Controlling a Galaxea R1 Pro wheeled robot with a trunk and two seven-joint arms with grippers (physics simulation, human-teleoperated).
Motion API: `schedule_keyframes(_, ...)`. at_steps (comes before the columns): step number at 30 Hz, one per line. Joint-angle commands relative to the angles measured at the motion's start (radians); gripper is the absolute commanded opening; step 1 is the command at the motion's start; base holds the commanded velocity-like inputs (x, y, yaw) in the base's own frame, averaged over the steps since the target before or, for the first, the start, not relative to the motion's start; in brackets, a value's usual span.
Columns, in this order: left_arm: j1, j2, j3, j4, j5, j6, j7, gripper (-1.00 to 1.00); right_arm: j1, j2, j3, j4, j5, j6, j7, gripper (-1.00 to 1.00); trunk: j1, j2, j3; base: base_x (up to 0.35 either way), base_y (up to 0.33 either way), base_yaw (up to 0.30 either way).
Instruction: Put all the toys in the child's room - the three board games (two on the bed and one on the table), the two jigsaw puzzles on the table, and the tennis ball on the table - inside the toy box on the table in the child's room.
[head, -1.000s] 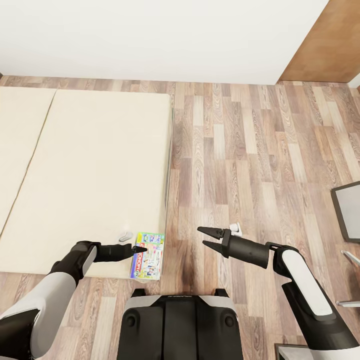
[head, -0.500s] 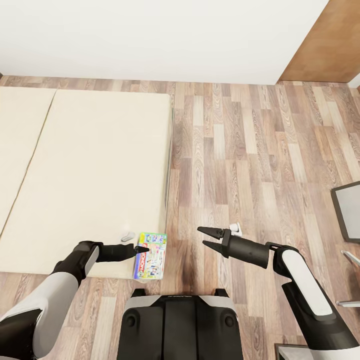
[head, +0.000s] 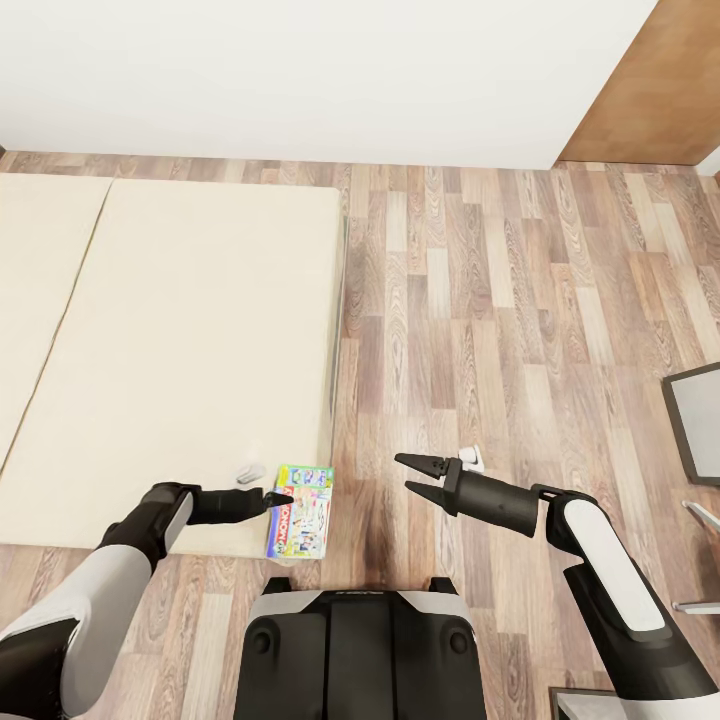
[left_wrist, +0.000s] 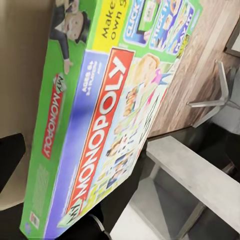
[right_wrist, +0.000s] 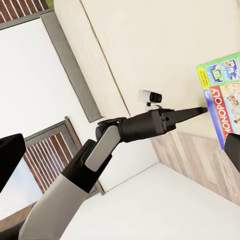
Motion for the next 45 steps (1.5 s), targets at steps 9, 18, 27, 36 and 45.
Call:
schedule_keyframes(9, 0.0, 0.062, 0.011, -0.001, -0.008, 0.005, -0.008, 1.0, 0.0, -0.001, 0.001, 0.0, -0.003, 0.002, -0.002, 1.0, 0.001, -0.002, -0.001, 0.0, 0.0, 0.0)
schedule_keyframes(18, 0.003, 0.211, 0.013, -0.005, -0.001, 0.005, -0.256, 1.0, 0.0, -0.001, 0.001, 0.0, -0.001, 0.002, -0.002, 1.0, 0.001, -0.002, -0.001, 0.0, 0.0, 0.0)
schedule_keyframes(27, 0.054, 0.374, 0.022, -0.005, 0.001, 0.004, -0.692, 1.0, 0.0, 0.0, 0.001, 0.005, 0.001, 0.002, -0.006, 1.0, 0.001, -0.002, -0.001, 0.0, 0.0, 0.0)
schedule_keyframes(36, 0.063, 0.403, 0.138, -0.009, -0.001, 0.011, -0.692, 1.0, 0.0, 0.001, -0.011, 0.006, 0.03, 0.002, -0.008, 1.0, 0.001, -0.002, -0.001, 0.0, 0.0, 0.0)
schedule_keyframes(45, 0.063, 0.411, 0.152, -0.009, 0.001, 0.016, -0.692, 1.0, 0.0, 0.003, -0.06, 0.006, 0.034, 0.002, -0.007, 1.0, 0.001, -0.002, -0.001, 0.0, 0.0, 0.0)
